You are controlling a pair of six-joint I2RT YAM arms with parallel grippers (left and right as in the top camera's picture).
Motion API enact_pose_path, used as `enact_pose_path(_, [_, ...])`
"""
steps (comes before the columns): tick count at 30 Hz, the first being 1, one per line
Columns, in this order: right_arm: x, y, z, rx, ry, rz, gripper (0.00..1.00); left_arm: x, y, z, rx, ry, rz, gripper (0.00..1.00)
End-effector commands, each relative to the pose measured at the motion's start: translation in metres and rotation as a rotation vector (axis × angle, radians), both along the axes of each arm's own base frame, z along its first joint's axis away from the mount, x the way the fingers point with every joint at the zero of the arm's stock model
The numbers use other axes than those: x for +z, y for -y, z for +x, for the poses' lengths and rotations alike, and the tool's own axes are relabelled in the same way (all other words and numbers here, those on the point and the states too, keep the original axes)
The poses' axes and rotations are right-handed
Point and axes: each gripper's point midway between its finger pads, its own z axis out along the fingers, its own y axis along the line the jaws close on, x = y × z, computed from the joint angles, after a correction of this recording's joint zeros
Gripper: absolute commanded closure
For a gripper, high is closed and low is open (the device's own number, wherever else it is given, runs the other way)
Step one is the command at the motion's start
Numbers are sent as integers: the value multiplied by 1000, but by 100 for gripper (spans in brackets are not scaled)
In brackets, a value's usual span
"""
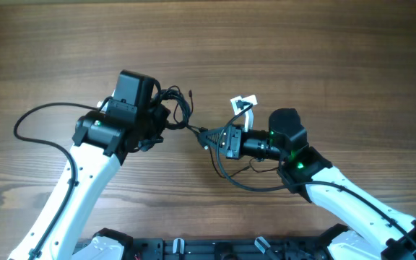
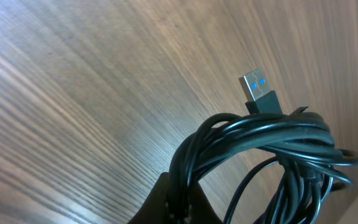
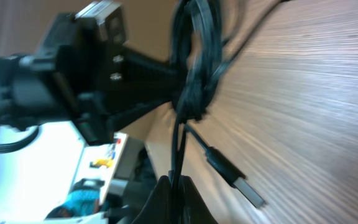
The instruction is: Untangle cables
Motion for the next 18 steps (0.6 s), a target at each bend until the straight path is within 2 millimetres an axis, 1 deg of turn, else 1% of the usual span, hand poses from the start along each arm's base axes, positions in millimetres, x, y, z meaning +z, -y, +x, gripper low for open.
enact_pose_path(1, [22, -3, -14, 82, 1, 77, 95, 8, 17, 2, -105, 67, 42, 96])
enact_pose_path(4, [34, -4, -9, 63, 51, 110, 95, 10, 34, -1, -195, 94, 59, 96])
enact_pose_path(5, [36, -3, -4, 33, 66, 114, 95, 10, 39, -3, -212, 98, 58, 96])
enact_pose_path(7, [34, 0, 8, -37, 69, 101, 95, 12, 53, -7, -255, 112, 50, 96])
enact_pose_path(9, [33, 3, 17, -91, 74, 95, 95, 12, 62, -13, -290, 114, 49, 96])
enact_pose_path(12, [31, 8, 31, -178, 82, 82, 96, 12, 71, -19, -375, 131, 79, 96])
enact_pose_path(14, [25, 14, 42, -250, 69, 58, 95, 12, 74, -20, -399, 137, 87, 96])
enact_pose_path(15, [15, 20, 49, -306, 43, 22, 95, 13, 74, -20, -412, 141, 93, 96])
enact_pose_path(18, [-14, 32, 59, -399, -28, -74, 94, 14, 77, -19, -424, 152, 80, 96])
